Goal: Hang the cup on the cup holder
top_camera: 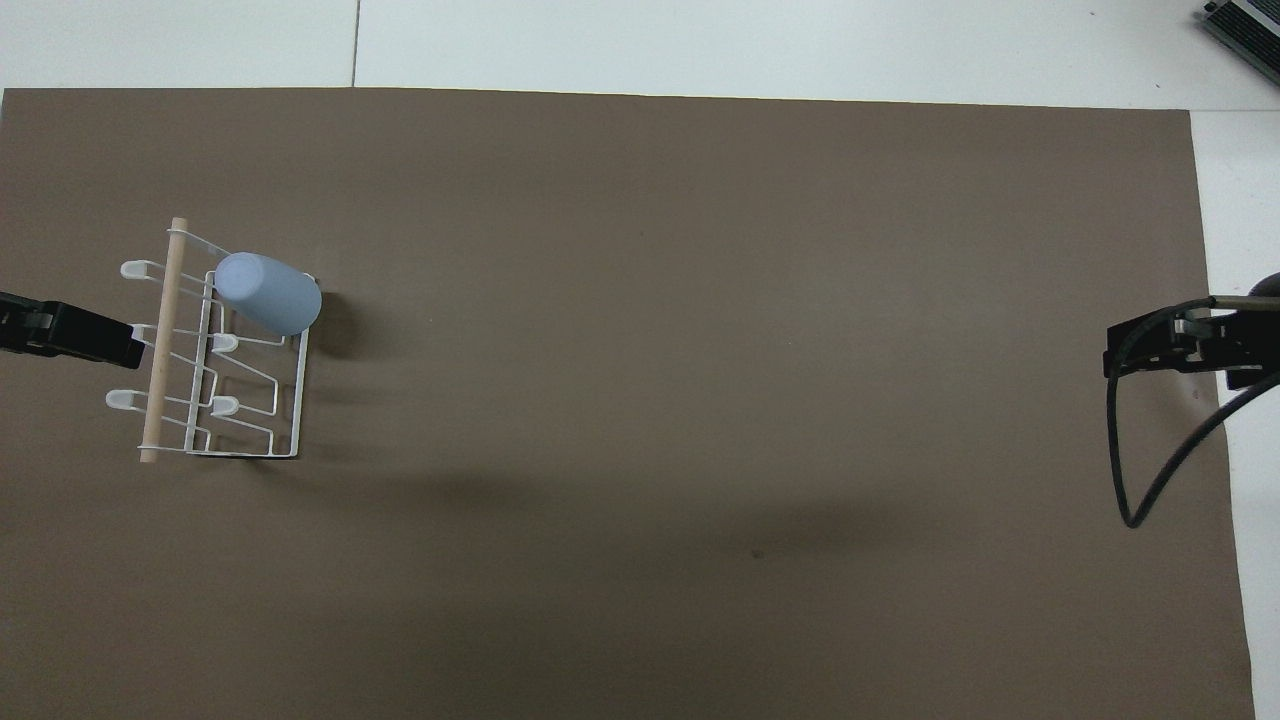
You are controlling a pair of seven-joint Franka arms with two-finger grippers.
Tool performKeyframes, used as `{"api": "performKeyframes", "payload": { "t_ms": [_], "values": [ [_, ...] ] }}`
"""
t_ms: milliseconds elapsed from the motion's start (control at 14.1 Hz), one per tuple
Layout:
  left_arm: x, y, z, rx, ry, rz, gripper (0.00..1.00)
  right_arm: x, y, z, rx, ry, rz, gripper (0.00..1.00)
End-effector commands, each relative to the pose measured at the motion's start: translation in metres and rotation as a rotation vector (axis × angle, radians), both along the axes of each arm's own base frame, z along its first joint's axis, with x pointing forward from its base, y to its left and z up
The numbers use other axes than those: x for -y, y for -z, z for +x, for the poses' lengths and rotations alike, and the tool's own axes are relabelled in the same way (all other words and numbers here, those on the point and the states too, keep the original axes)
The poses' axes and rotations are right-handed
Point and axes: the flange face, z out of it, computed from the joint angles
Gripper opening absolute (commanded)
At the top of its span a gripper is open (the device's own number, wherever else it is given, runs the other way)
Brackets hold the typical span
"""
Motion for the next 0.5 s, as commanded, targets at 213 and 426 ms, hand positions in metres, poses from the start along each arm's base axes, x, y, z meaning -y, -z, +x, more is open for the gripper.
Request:
{"api": "performKeyframes", "payload": {
  "t_ms": [213, 426],
  "values": [
    [-0.0183, -0.0047, 0.0041, 0.019, -0.014, -0.001, 1.0, 0.0019, -0.0008, -0.007, -0.002, 0.009, 0.003, 1.0],
    [-0.0186, -0.0041, 0.0048, 0.02, -0.008, -0.005, 1.0, 0.0019, -0.0008, -0.007, -0.002, 0.011, 0.003, 1.0]
  ]
}}
